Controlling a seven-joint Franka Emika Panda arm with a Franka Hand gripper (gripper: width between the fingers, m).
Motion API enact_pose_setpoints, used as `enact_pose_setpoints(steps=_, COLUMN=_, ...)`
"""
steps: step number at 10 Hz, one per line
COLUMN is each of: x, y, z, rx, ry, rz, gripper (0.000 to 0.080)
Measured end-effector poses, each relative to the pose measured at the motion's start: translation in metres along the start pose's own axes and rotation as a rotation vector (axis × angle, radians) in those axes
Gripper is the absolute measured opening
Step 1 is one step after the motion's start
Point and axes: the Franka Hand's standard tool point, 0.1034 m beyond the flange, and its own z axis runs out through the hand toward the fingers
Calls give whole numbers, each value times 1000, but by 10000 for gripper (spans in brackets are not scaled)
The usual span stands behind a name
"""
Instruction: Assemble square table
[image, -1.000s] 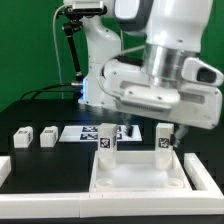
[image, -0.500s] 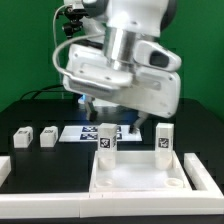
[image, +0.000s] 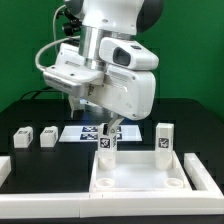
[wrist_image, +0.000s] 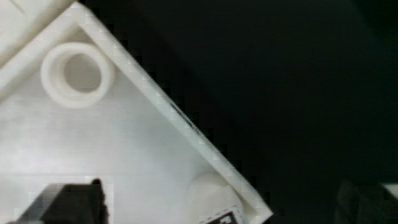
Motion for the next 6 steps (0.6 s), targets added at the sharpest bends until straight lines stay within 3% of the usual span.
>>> enact_pose_setpoints(steps=3, x=1, y=-2, z=1, rx=1, ry=4, rz=157, gripper=649)
enact_pose_setpoints(steps=6, x=6, y=-42, z=13, rx=48, ry=29, rz=417, gripper=649)
